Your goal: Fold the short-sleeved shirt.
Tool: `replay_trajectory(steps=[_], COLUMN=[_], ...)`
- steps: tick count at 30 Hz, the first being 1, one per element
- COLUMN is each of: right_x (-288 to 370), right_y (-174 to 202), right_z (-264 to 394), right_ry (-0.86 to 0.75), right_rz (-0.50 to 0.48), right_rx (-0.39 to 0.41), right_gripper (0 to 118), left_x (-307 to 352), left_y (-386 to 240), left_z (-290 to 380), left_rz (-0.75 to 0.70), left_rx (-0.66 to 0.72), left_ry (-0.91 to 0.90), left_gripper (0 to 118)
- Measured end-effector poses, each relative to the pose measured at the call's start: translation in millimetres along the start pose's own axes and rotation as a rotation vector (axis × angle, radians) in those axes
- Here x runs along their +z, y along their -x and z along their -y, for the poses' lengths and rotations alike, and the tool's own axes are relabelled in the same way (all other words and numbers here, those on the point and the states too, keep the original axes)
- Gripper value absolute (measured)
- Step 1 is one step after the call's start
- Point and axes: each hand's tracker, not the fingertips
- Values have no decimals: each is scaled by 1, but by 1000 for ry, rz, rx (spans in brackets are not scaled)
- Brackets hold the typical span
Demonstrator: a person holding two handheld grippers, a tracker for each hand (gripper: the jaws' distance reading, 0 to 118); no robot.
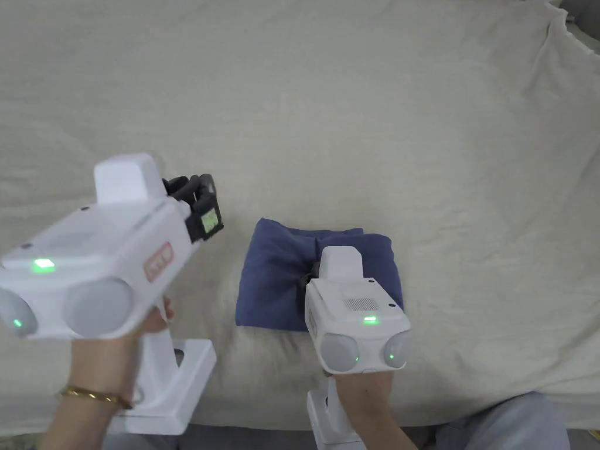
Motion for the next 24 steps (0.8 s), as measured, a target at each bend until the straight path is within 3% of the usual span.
replay_trajectory(steps=[3, 5, 9, 13, 19, 24], right_x=[1, 1, 1, 2, 3, 3], right_y=[-3, -3, -7, -8, -13, -17], right_z=[-1, -1, -4, -5, -4, -4], right_ry=[9, 7, 22, 29, 27, 30], right_rz=[-11, -10, -24, -37, -51, -66], right_rx=[-12, -5, -21, -16, -32, -50], right_gripper=[0, 0, 0, 0, 0, 0], left_x=[-23, -38, -68, -98, -130, -143], left_y=[31, 47, 72, 87, 88, 82], left_z=[-23, -26, -11, 19, 46, 50], left_rz=[151, 240, 426, 484, 452, 543], left_rx=[132, 165, 260, 354, 371, 393], left_ry=[196, 295, 514, 719, 813, 795], left_gripper=[96, 113, 114, 114, 113, 113])
